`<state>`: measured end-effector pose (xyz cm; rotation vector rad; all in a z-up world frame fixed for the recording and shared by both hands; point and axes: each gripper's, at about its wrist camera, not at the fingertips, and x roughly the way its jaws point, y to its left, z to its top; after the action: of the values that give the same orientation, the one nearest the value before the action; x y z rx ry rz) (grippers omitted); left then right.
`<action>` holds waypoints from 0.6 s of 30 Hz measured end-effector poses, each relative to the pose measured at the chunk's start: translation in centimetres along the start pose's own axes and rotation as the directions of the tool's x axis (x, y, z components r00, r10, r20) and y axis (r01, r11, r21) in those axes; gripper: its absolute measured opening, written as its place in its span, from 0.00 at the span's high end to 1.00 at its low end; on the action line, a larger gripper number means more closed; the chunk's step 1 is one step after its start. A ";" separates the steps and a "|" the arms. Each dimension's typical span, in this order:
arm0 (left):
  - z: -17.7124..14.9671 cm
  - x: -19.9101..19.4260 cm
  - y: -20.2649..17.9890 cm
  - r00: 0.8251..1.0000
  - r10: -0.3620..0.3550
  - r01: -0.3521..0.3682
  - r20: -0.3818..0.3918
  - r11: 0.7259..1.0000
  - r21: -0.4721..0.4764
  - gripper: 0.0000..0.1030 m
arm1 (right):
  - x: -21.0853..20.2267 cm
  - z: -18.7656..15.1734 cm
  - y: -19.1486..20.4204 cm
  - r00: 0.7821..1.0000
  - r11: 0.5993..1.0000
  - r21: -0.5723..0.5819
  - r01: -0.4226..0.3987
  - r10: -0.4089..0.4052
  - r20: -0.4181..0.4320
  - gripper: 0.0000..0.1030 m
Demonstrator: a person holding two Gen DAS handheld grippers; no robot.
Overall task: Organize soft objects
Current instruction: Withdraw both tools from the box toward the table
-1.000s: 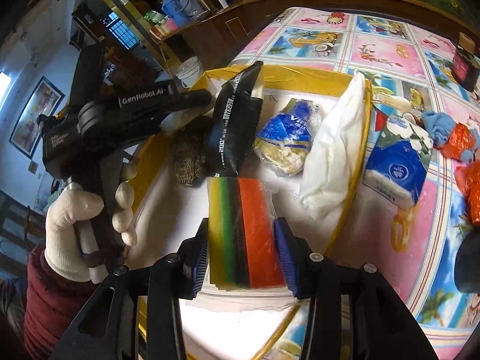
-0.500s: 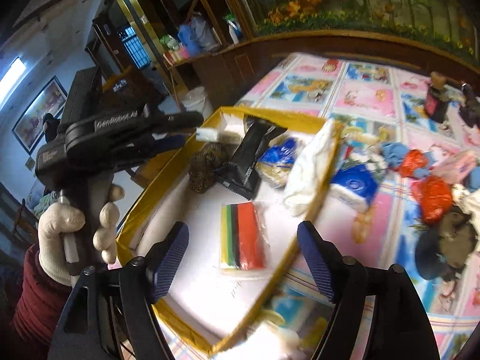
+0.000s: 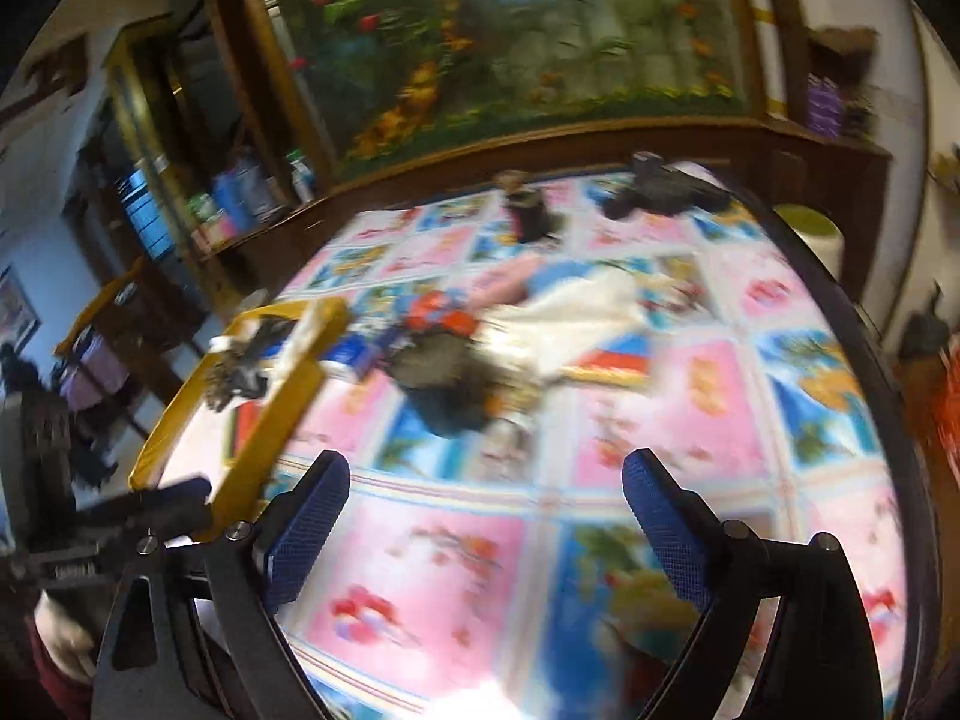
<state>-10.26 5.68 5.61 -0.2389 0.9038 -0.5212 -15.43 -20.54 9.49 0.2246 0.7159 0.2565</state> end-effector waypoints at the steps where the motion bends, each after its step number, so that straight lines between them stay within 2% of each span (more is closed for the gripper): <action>1: -0.5 0.5 -0.9 1.000 0.003 -0.003 -0.010 1.000 0.011 0.35 | -0.6 -0.7 -1.6 1.000 0.999 0.031 0.010 -0.010 0.000 0.09; 5: -1.7 1.7 -2.4 0.998 0.026 -0.025 -0.049 0.999 0.028 0.35 | -2.2 -2.2 -4.5 1.000 0.995 0.093 0.030 -0.029 -0.008 0.09; 9: -2.6 1.8 -2.2 0.997 0.034 -0.033 -0.066 0.999 0.010 0.35 | -2.4 -2.1 -4.4 1.000 0.992 0.128 0.017 -0.016 -0.012 0.09; 18: -3.4 3.0 -1.2 0.995 0.043 -0.047 -0.090 0.998 -0.043 0.35 | 2.5 -0.9 -4.0 0.998 0.989 0.148 -0.016 0.025 -0.061 0.09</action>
<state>-11.86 3.13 1.93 -0.2369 1.0066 -0.4730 -13.61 -23.44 6.09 0.3666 0.7959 0.2313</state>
